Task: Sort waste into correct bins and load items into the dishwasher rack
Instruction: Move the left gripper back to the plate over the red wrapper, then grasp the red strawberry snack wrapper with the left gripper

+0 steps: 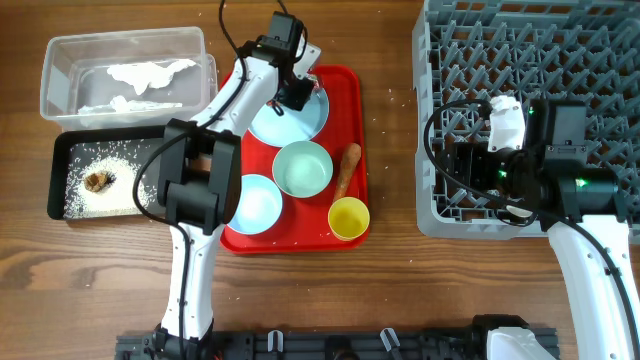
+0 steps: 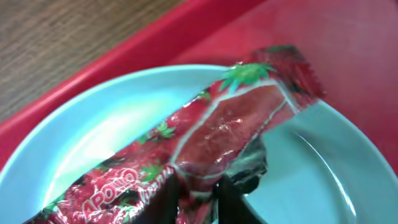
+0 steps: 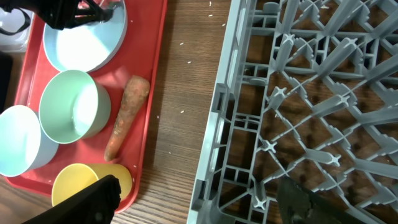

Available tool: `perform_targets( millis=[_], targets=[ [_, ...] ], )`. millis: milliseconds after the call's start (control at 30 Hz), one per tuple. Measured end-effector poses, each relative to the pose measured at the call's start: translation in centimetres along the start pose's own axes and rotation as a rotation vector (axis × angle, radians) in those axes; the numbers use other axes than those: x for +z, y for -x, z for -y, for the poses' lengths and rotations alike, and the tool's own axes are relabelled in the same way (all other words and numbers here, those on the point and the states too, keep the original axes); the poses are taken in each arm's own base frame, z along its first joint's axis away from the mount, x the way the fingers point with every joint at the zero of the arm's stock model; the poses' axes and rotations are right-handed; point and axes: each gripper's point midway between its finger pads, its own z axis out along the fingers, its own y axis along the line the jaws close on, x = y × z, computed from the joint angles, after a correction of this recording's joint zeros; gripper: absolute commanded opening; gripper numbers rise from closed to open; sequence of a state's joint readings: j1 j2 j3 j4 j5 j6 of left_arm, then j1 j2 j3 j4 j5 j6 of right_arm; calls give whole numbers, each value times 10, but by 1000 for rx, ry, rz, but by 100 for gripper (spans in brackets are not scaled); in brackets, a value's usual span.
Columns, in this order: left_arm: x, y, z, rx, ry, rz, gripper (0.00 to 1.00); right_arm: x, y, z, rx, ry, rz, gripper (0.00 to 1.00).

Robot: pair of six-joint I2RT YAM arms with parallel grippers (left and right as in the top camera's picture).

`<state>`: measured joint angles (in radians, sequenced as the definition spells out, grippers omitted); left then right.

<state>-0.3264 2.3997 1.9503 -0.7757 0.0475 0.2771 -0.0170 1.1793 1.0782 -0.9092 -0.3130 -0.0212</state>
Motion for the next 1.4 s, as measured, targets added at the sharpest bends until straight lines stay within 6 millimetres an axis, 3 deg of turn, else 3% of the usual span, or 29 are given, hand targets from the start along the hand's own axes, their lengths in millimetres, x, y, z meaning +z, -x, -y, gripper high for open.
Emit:
perform_targets(
  millis=[333, 500, 600, 833, 900, 1100, 1267, 1400],
  targets=[
    [-4, -8, 9, -49, 6, -43, 4, 0, 0, 0, 0, 0, 0, 84],
    [-18, -10, 8, -152, 23, -50, 4, 0, 0, 0, 0, 0, -1, 83],
    [-45, 2, 5, -184, 36, 5, 4, 0, 0, 0, 0, 0, -1, 83],
    [-149, 41, -8, -228, 107, 221, 4, 0, 0, 0, 0, 0, -1, 83],
    [-164, 43, -11, -234, 128, 248, 4, 0, 0, 0, 0, 0, -1, 83],
    [-165, 30, -24, -310, 153, 208, 4, 0, 0, 0, 0, 0, -1, 83],
    [-164, 11, -51, -427, 160, 168, 38, 0, 1, 0, -2, 0, 5, 83],
    [-149, 3, -53, -490, 153, 128, 45, 0, 1, 0, -1, 0, 4, 83]
  ],
)
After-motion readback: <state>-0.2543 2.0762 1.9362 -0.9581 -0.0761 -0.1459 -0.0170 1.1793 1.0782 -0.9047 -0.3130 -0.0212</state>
